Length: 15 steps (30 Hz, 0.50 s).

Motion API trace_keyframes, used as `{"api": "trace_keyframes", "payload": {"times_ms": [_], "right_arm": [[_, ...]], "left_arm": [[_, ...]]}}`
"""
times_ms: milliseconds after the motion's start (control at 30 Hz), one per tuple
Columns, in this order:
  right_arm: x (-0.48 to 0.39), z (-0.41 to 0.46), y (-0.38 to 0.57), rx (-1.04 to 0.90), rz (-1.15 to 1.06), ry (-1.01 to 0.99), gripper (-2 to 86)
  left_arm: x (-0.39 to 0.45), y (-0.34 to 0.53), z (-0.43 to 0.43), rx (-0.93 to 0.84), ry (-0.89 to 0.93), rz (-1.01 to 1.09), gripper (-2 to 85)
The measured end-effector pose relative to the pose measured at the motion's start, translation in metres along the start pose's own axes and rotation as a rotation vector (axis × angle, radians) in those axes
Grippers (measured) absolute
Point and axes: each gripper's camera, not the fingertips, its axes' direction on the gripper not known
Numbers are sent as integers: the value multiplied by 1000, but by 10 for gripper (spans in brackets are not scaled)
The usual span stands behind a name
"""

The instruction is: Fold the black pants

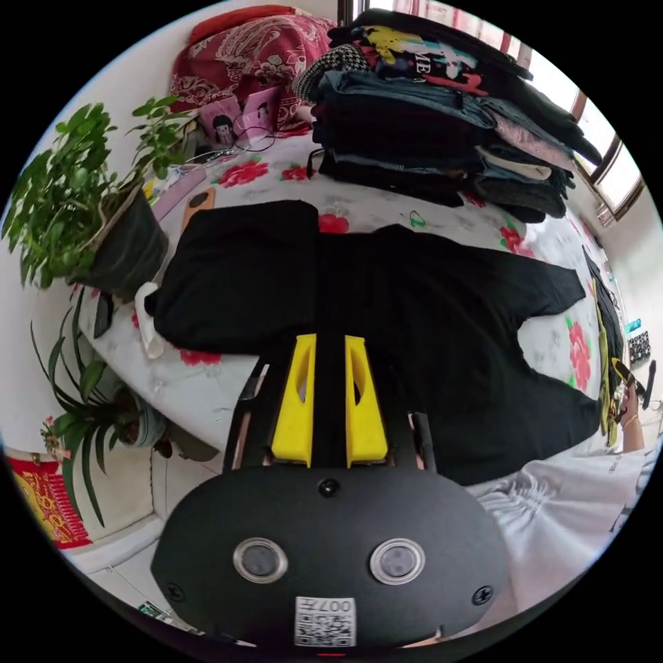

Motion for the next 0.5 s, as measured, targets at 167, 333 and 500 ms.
{"api": "trace_keyframes", "payload": {"times_ms": [167,333,500], "right_arm": [[-45,58,-104,-61,-89,-36,90],[-62,113,-172,-146,-120,11,94],[-57,163,-179,-206,-160,104,73]], "left_arm": [[3,-77,30,-16,52,1,77],[17,-113,78,-150,-80,101,75],[10,-107,81,-112,-80,123,51]]}}
